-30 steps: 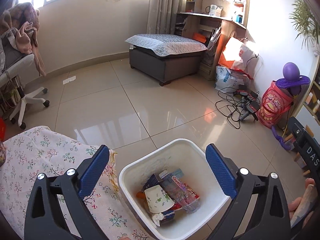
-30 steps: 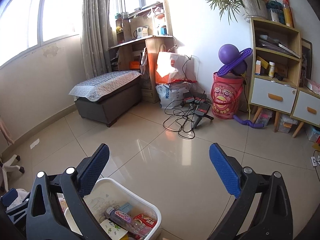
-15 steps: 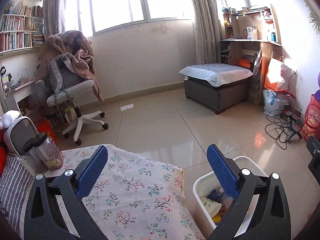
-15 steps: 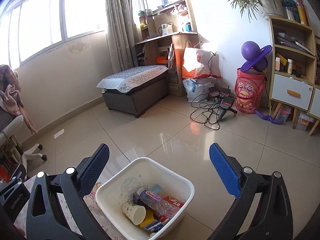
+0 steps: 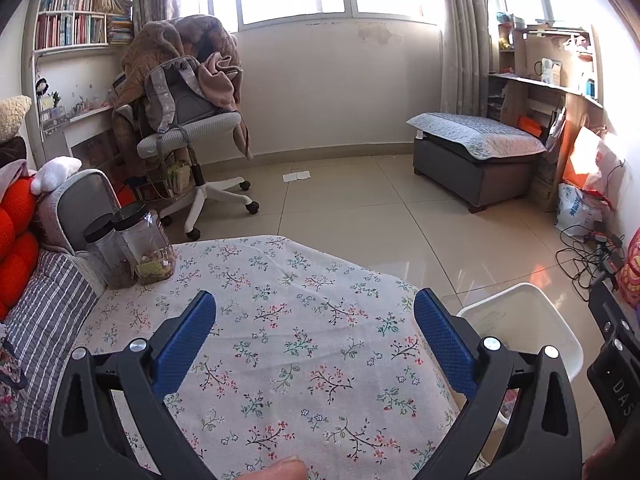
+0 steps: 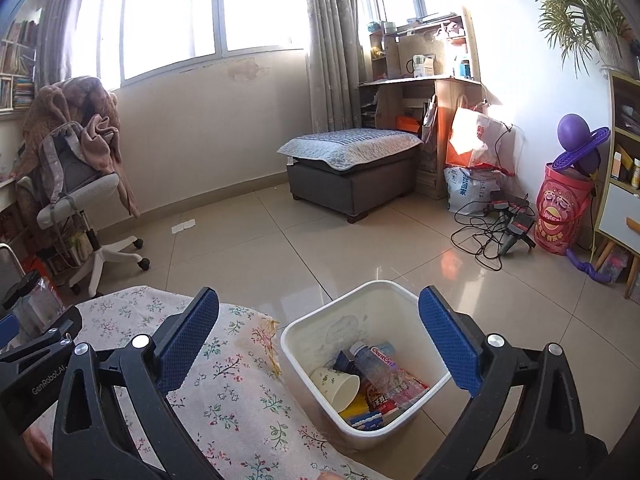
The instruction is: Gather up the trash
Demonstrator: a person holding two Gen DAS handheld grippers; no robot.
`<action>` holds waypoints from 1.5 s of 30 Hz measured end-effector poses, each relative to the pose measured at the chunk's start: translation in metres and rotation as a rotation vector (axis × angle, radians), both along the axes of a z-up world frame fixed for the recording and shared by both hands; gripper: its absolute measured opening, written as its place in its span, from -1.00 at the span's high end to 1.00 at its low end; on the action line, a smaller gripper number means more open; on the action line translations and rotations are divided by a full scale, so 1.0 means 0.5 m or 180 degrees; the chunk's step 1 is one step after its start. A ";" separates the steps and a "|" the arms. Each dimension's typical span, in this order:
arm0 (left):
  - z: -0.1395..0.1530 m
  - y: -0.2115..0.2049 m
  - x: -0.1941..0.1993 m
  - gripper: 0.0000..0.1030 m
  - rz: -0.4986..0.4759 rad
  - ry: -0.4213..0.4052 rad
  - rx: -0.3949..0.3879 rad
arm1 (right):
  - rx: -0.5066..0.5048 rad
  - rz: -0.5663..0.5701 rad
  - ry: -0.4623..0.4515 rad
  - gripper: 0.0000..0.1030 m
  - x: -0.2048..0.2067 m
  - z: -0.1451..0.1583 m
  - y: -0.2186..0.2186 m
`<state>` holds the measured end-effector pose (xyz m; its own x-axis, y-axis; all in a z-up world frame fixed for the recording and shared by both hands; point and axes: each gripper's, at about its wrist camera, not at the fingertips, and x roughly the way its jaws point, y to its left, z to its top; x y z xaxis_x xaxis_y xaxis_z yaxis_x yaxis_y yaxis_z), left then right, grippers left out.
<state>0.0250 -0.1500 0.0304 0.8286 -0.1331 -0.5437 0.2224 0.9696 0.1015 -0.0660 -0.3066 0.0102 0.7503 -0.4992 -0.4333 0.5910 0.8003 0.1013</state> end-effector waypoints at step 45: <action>-0.048 0.114 -0.001 -0.87 0.0221 0.0426 -0.0156 | -0.0102 0.0303 0.0259 -0.86 0.034 -0.027 0.073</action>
